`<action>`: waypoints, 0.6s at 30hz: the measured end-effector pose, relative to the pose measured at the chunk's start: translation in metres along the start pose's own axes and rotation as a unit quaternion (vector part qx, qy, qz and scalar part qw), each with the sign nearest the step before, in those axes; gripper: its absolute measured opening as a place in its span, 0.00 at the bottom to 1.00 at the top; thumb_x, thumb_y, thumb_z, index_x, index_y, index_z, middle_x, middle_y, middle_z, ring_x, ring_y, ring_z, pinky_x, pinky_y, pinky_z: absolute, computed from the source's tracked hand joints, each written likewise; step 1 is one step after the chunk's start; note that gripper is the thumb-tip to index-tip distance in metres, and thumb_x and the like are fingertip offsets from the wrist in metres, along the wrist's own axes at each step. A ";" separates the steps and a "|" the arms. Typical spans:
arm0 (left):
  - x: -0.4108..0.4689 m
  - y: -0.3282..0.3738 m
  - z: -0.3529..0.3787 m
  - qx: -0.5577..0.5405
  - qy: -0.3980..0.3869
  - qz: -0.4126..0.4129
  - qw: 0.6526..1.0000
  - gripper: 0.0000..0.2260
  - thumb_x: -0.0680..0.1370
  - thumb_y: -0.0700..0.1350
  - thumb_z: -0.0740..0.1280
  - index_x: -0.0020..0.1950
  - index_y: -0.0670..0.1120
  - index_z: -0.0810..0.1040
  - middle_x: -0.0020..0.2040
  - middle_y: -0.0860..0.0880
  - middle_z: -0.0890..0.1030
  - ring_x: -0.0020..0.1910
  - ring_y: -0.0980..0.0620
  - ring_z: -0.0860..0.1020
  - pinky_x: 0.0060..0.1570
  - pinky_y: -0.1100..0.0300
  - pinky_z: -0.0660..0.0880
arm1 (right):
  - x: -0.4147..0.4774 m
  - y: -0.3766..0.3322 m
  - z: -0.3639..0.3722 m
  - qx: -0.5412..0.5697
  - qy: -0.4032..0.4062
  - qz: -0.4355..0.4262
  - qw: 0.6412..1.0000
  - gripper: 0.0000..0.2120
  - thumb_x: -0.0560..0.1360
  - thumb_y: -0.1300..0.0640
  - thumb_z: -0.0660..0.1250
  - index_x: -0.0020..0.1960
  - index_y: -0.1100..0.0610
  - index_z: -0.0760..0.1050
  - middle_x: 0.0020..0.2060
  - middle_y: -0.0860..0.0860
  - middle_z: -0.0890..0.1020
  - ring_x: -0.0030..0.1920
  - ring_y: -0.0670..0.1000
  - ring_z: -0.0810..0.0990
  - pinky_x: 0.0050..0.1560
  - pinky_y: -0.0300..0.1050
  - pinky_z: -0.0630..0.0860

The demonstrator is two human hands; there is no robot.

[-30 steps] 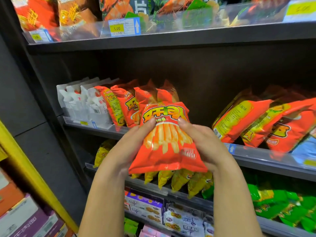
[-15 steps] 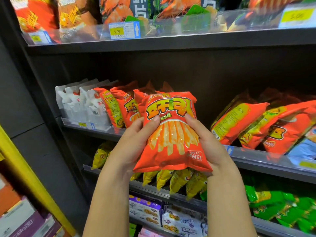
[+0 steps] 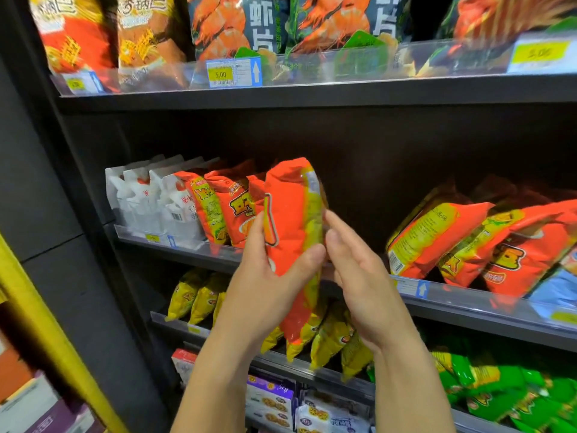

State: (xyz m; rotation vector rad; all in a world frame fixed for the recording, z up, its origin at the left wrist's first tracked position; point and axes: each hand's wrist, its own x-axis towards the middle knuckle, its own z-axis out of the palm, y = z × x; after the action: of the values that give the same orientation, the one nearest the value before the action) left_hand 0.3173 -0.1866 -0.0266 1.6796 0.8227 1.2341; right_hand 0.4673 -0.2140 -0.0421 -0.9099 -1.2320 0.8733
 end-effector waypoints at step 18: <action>-0.003 -0.005 -0.024 -0.199 -0.069 -0.101 0.972 0.22 0.77 0.50 0.72 0.71 0.50 0.78 0.63 0.43 0.85 0.62 0.41 0.84 0.59 0.43 0.83 | -0.006 -0.006 -0.009 0.057 -0.006 0.061 0.997 0.24 0.77 0.48 0.69 0.71 0.53 0.75 0.61 0.53 0.86 0.61 0.56 0.86 0.60 0.60 0.83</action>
State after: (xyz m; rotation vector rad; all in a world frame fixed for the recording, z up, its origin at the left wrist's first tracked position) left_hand 0.2932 -0.1812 -0.0298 1.3057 0.5983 1.0466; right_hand 0.4762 -0.2226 -0.0396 -0.8963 -1.1346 1.0372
